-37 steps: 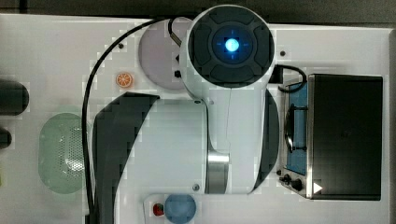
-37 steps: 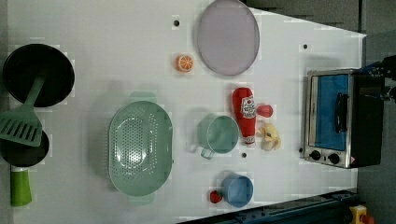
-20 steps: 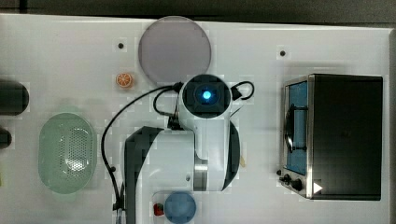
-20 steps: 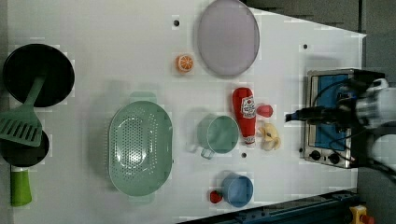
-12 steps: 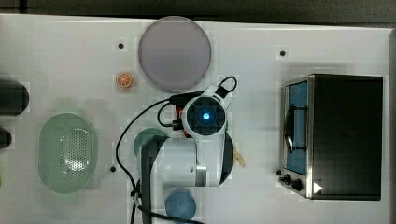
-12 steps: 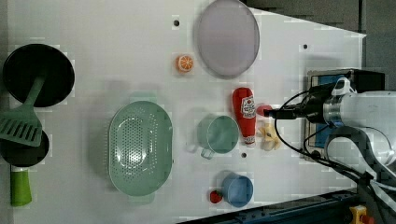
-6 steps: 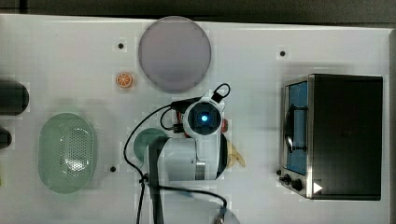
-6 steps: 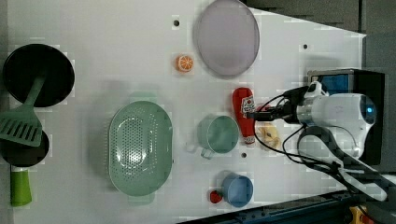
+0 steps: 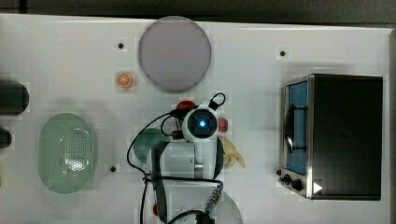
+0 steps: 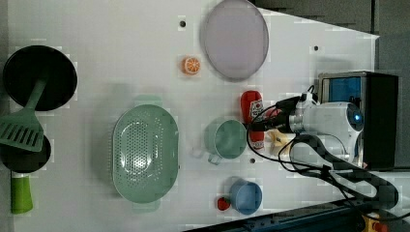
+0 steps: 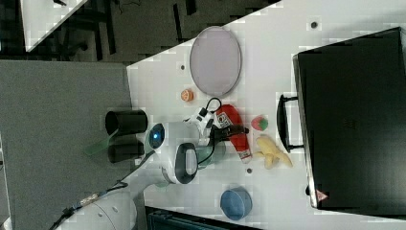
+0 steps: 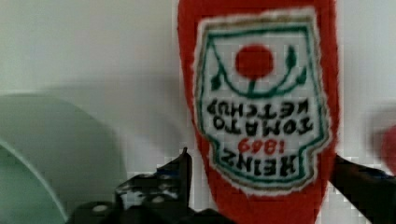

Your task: Pick Ketchup from the table and place it in strainer.

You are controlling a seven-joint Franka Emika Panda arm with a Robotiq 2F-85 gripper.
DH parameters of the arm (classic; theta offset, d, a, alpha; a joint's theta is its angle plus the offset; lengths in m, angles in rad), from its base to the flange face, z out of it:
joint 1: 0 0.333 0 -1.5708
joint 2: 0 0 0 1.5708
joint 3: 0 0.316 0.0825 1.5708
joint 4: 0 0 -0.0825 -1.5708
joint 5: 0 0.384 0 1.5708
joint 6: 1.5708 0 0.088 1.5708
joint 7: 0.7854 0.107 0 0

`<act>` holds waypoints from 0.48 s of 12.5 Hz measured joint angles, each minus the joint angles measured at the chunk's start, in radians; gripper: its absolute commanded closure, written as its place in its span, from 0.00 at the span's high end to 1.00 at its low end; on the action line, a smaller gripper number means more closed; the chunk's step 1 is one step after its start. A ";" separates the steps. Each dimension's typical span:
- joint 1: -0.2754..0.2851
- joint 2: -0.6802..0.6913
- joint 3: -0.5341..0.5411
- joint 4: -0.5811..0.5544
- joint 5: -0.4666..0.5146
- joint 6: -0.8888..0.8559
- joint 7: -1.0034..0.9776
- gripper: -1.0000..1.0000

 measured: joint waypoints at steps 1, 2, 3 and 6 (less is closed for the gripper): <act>-0.001 0.000 0.000 -0.004 -0.002 0.010 0.000 0.60; -0.006 -0.004 0.002 0.000 -0.003 0.009 -0.003 0.60; -0.009 -0.005 0.005 0.002 -0.003 0.007 -0.003 0.60; -0.009 -0.036 0.005 -0.002 -0.002 -0.009 -0.007 0.60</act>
